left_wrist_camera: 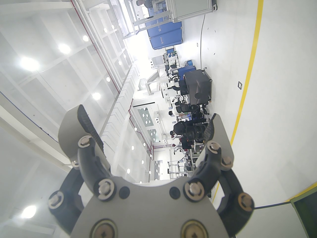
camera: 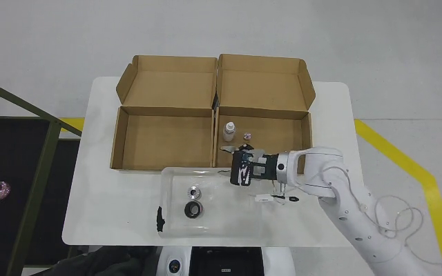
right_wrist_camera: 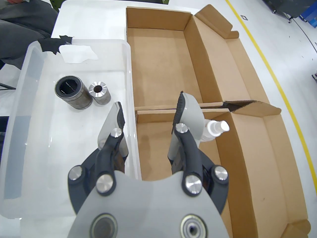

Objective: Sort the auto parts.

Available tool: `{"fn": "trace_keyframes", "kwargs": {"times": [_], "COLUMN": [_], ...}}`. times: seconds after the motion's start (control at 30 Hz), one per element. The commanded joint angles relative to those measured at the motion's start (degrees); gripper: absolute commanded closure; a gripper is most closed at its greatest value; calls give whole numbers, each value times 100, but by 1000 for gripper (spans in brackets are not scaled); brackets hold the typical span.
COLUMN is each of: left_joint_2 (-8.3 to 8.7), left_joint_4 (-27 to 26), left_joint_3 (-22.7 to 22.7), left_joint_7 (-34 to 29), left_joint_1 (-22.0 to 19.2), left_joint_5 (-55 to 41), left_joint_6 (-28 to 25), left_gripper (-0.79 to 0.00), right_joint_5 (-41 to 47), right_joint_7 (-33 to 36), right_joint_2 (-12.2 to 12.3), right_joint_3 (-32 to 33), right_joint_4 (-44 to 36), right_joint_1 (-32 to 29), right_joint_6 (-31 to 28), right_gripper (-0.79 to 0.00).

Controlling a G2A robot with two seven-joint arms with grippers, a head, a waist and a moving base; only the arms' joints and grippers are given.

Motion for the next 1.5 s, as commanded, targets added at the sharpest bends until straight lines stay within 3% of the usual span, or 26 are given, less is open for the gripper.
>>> {"fn": "trace_keyframes", "kwargs": {"times": [0.0,0.7,1.47], "left_joint_2": [0,0,0], "left_joint_4": [0,0,0], "left_joint_3": [0,0,0], "left_joint_7": [0,0,0], "left_joint_1": [0,0,0], "left_joint_5": [0,0,0], "left_joint_6": [0,0,0], "left_gripper": [-785,-785,-785], "right_joint_5": [-54,-366,-774], "right_joint_7": [16,266,517], "right_joint_2": [-29,-473,-688], "right_joint_3": [-204,-1780,-2207], "right_joint_4": [-16,648,1065], "right_joint_1": [28,822,966], "right_joint_6": [-7,222,331], "right_gripper": [-379,-351,-332]}}
